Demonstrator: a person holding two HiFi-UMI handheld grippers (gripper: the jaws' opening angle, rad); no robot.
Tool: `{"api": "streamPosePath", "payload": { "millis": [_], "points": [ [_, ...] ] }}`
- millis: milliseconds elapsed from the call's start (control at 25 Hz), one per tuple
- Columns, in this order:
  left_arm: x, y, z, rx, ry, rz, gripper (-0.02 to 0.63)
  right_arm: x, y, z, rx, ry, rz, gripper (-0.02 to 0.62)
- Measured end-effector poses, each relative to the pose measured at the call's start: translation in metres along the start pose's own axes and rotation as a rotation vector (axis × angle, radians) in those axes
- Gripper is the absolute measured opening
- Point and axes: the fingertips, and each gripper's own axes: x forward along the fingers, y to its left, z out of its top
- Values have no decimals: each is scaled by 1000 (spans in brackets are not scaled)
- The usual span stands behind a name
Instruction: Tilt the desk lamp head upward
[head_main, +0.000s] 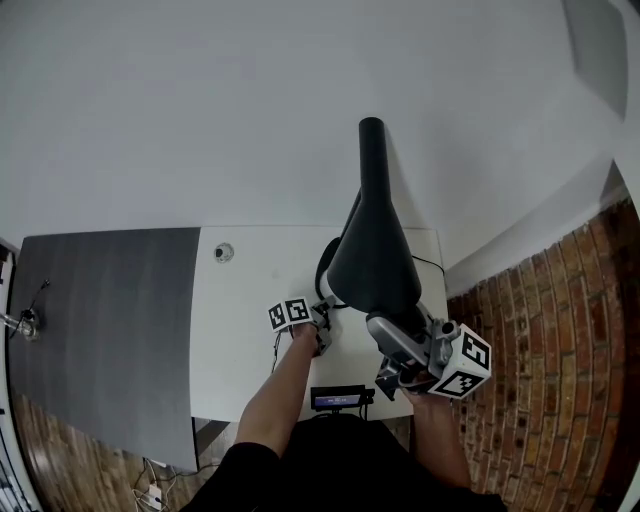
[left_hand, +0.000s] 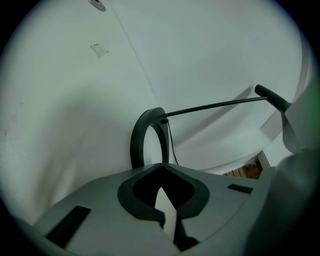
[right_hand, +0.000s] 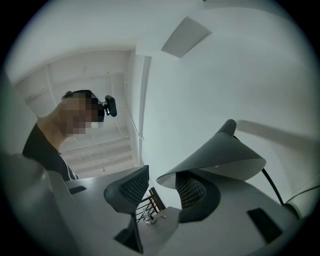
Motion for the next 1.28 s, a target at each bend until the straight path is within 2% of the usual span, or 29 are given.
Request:
{"api": "streamPosePath", "payload": {
  "millis": [320, 1280],
  "points": [
    [3, 3, -2, 1, 0, 1, 14, 8, 11, 18, -62, -7, 13, 173],
    [5, 10, -2, 0, -1, 4, 12, 30, 21, 50, -130, -27, 25, 173]
  ]
}}
